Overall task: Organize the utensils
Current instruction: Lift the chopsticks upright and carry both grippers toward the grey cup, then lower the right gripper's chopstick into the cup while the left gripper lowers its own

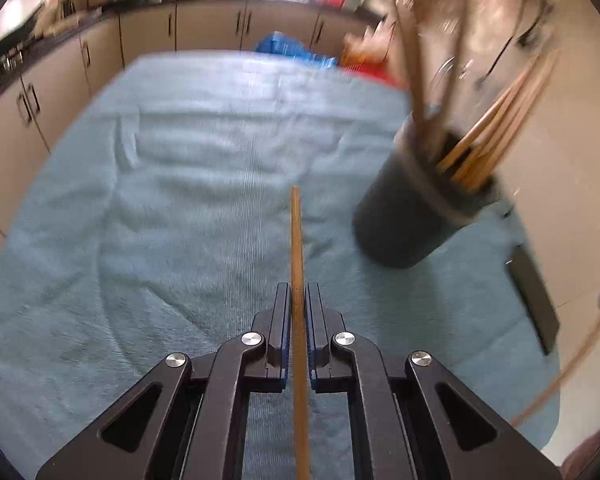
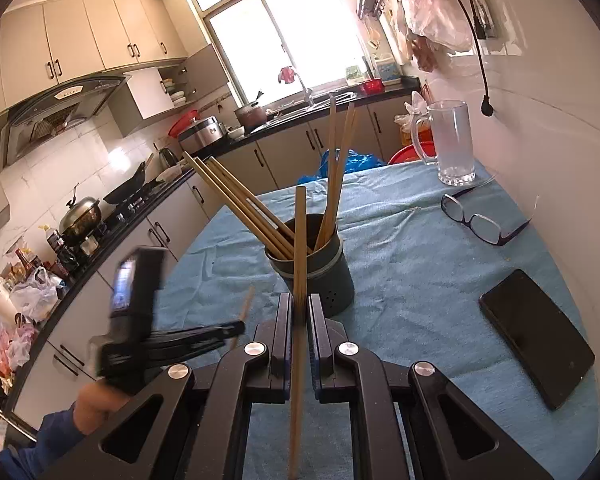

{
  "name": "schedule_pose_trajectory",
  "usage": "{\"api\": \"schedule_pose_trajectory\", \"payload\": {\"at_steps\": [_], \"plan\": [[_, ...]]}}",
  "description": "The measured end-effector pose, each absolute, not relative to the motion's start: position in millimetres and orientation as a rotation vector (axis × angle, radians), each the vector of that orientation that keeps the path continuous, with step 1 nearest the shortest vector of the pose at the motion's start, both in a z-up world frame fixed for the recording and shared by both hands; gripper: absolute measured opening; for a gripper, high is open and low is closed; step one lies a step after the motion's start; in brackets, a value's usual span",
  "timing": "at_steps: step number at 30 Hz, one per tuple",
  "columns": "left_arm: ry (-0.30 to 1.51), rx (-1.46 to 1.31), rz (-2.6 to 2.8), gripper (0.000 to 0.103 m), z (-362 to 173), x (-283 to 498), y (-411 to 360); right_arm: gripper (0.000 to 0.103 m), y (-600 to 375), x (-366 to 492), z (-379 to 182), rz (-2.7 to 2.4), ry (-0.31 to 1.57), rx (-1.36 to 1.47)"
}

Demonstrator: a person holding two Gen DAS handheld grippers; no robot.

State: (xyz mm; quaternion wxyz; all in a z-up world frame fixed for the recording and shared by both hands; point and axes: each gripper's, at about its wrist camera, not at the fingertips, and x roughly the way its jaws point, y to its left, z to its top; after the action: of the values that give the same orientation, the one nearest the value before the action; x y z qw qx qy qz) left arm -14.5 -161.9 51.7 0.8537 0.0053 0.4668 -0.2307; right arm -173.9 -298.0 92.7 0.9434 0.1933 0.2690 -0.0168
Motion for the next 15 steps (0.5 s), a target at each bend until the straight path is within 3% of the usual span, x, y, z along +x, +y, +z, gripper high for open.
{"api": "schedule_pose_trajectory", "payload": {"at_steps": [8, 15], "plan": [[0.734, -0.04, -0.526, 0.006, 120, -59, -137, 0.008, -295, -177, 103, -0.045, 0.517, 0.381], [0.688, -0.048, -0.552, 0.006, 138, -74, -132, 0.008, -293, -178, 105, -0.051, 0.511, 0.373]]}}
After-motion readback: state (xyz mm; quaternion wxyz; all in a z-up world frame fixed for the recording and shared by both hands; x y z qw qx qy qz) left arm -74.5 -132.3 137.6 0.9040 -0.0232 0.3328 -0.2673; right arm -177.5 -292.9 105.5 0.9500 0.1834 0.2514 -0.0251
